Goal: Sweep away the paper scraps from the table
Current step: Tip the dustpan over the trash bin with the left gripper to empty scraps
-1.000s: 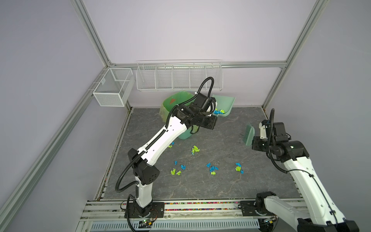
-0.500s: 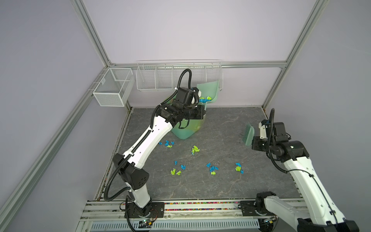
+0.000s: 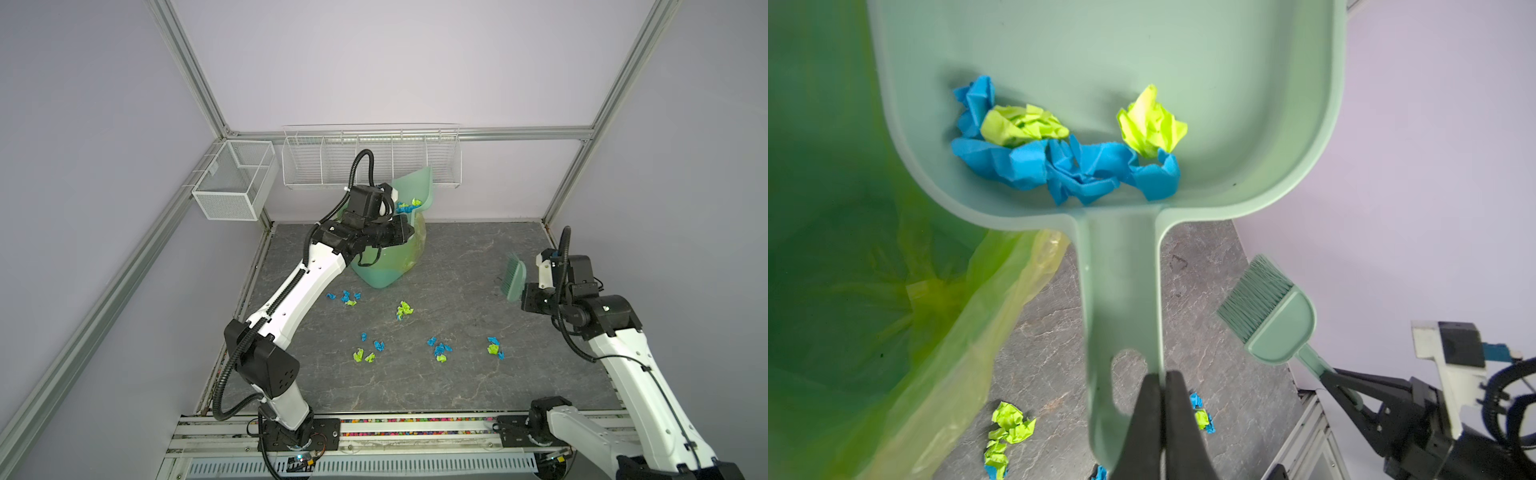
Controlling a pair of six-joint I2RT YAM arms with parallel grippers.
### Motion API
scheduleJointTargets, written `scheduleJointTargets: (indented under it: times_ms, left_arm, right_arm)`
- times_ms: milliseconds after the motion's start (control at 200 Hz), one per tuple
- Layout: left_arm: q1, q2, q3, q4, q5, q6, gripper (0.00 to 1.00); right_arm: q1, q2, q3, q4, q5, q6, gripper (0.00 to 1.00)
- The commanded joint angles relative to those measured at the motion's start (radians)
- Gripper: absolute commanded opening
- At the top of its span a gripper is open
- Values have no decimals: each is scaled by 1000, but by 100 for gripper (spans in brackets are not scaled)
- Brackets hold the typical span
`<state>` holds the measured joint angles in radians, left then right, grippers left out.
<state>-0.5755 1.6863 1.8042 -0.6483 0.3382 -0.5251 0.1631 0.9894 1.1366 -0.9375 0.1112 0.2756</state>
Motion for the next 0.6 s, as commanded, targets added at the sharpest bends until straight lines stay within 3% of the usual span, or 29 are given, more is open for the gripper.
scheduleJointTargets:
  times_ms: [0, 295, 600]
  left_arm:
    - [28, -39, -37, 115, 54, -65, 0]
    - [64, -89, -142, 251, 87, -160, 0]
    - [154, -101, -333, 607, 280, -405, 0]
  right_arm:
    - [-5, -25, -9, 16, 1, -22, 7]
    - [-5, -21, -7, 15, -3, -29, 7]
    - [-5, -26, -5, 14, -7, -29, 7]
